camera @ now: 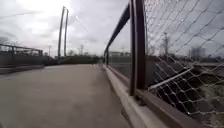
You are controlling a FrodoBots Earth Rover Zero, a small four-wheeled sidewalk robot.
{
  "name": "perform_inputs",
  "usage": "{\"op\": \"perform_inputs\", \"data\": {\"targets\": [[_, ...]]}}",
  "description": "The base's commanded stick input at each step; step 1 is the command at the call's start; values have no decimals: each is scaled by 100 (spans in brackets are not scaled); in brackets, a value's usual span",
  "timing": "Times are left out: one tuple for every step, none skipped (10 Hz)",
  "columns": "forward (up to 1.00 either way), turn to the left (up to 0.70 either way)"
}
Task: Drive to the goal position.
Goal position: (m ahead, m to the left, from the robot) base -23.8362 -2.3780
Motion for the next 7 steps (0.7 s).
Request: {"op": "perform_inputs", "data": {"targets": [[4, 0], [4, 0], [4, 0], [4, 0], [5, 0], [4, 0], [4, 0]]}}
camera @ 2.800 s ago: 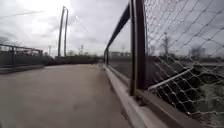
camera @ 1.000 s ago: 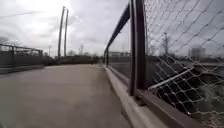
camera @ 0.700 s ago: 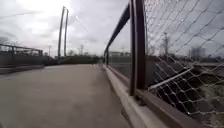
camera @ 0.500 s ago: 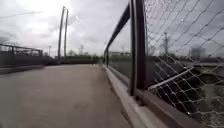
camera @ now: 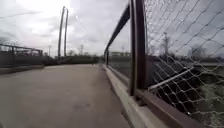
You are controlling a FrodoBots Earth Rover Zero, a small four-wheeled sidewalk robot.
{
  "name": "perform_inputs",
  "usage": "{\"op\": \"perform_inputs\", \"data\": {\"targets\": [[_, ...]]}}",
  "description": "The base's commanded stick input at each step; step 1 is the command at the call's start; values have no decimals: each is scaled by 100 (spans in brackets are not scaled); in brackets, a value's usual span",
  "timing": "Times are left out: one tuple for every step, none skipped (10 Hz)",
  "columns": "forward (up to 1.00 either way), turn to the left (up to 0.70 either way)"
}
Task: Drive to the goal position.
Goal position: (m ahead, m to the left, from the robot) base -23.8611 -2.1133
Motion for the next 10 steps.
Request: {"op": "perform_inputs", "data": {"targets": [[4, 0], [4, 0], [5, 0], [4, 0], [4, 0], [4, 0], [4, 0], [5, 0], [4, 0], [4, 0]]}}
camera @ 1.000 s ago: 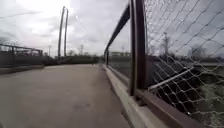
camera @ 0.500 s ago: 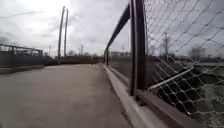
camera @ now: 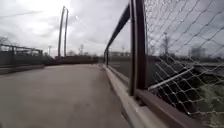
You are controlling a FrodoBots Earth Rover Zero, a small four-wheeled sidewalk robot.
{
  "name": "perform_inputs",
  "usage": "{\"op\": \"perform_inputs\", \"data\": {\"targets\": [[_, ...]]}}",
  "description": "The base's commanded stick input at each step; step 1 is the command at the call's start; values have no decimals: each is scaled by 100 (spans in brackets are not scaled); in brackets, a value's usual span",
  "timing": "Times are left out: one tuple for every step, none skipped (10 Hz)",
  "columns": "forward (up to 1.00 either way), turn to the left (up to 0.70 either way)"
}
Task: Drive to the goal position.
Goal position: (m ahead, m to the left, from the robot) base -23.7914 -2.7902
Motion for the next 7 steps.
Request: {"op": "perform_inputs", "data": {"targets": [[5, 0], [4, 0], [4, 0], [5, 0], [4, 0], [5, 0], [4, 0]]}}
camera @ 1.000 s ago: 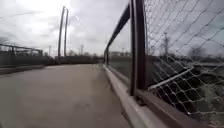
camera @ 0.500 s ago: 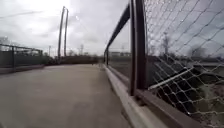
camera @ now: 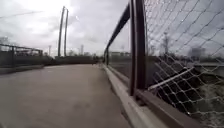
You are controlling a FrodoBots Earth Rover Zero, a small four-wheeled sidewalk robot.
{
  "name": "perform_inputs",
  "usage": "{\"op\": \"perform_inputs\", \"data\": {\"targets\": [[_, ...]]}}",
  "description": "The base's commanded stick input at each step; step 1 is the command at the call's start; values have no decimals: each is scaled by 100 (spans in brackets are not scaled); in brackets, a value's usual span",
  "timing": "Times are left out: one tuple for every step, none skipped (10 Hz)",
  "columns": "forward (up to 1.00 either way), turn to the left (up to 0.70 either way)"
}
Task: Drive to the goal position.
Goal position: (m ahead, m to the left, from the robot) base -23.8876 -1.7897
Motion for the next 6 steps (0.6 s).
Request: {"op": "perform_inputs", "data": {"targets": [[4, 0], [4, 0], [4, 0], [4, 0], [4, 0], [5, 0]]}}
